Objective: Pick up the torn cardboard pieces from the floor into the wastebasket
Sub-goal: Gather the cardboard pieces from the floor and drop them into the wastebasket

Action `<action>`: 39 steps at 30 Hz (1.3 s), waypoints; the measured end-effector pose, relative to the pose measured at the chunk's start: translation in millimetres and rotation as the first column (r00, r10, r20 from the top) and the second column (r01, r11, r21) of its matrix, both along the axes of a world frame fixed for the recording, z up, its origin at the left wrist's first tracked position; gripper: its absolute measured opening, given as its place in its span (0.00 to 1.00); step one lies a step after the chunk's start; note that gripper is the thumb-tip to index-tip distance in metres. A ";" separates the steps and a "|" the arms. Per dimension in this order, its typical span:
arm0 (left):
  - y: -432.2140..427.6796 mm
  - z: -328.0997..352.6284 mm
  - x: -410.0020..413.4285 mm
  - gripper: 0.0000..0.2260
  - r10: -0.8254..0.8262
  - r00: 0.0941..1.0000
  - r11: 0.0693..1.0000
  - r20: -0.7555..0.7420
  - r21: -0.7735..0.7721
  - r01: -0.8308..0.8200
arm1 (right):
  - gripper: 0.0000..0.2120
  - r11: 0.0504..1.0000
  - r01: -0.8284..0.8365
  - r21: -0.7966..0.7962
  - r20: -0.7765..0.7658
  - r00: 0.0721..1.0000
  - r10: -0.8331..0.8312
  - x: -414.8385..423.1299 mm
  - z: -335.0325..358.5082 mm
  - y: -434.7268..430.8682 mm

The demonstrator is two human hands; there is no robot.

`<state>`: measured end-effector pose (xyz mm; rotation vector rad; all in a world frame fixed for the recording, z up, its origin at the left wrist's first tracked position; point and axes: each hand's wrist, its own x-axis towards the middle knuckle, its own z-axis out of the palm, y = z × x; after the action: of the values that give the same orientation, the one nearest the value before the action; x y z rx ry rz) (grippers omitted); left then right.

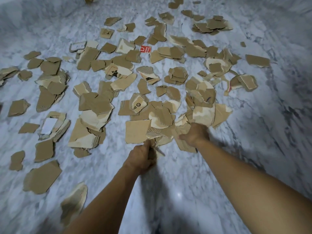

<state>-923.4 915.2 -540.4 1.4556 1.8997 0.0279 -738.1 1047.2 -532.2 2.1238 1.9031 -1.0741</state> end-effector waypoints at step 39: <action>-16.9 23.6 -105.6 0.18 0.330 0.843 0.943 0.425 -0.111 -0.313 | 0.55 0.920 -0.387 -0.060 0.200 0.898 0.391 -41.4 12.8 -1.2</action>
<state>-1029.0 898.3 -516.8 0.9814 1.7273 0.4419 -779.5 1046.1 -519.5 1.6603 2.0779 -0.7504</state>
